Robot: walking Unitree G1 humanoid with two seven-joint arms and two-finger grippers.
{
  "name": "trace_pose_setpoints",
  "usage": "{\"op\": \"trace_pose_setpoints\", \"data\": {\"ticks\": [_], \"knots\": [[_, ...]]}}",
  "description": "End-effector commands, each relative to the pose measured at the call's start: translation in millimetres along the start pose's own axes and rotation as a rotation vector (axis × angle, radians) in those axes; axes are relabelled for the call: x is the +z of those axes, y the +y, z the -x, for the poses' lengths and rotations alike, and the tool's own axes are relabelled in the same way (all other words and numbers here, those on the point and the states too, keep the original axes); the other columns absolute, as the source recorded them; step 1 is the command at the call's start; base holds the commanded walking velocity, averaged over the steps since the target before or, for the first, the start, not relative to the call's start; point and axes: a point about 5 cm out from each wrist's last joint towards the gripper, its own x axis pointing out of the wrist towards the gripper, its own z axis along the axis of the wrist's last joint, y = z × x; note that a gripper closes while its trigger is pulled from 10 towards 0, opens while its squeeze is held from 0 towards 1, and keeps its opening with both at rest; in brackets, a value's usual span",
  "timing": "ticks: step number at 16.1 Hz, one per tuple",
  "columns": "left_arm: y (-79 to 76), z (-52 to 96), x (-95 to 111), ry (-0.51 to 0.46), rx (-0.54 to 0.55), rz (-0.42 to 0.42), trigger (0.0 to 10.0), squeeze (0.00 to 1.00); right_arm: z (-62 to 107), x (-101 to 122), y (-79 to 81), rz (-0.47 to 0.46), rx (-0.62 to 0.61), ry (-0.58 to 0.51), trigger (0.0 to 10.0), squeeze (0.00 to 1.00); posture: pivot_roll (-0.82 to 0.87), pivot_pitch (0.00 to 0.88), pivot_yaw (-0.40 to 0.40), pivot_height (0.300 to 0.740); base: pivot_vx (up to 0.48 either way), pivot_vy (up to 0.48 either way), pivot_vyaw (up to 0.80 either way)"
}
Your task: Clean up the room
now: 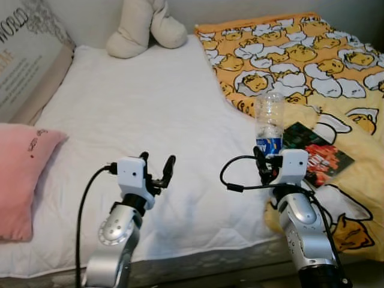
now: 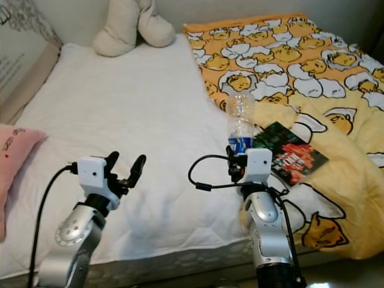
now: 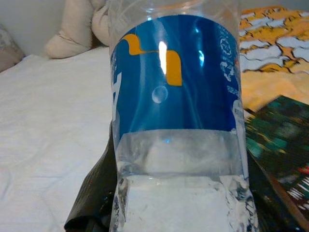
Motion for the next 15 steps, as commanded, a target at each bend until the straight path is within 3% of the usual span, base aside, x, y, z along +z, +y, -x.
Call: {"op": "trace_pose_setpoints", "data": {"ticks": [1,8,15], "knots": [[5.3,0.3,-2.9,0.018,0.025,0.0,10.0,0.0,-2.5,3.3,5.5,-0.027,0.01,-0.008,0.0,0.0,-0.15,0.0,0.123,0.731,0.0,-0.27,0.0],[6.3,-1.1,-1.2,0.016,0.034,0.008,10.0,0.0,-3.3,1.7,8.3,-0.036,0.022,0.005,0.0,0.0,-0.15,0.0,0.125,0.731,0.0,-0.279,0.0],[6.2,-2.2,-0.5,0.009,0.043,0.001,10.0,0.0,-4.2,-0.9,7.7,-0.048,0.029,0.027,0.0,0.0,-0.15,0.0,0.121,0.731,-0.282,-0.322,0.0]]}}
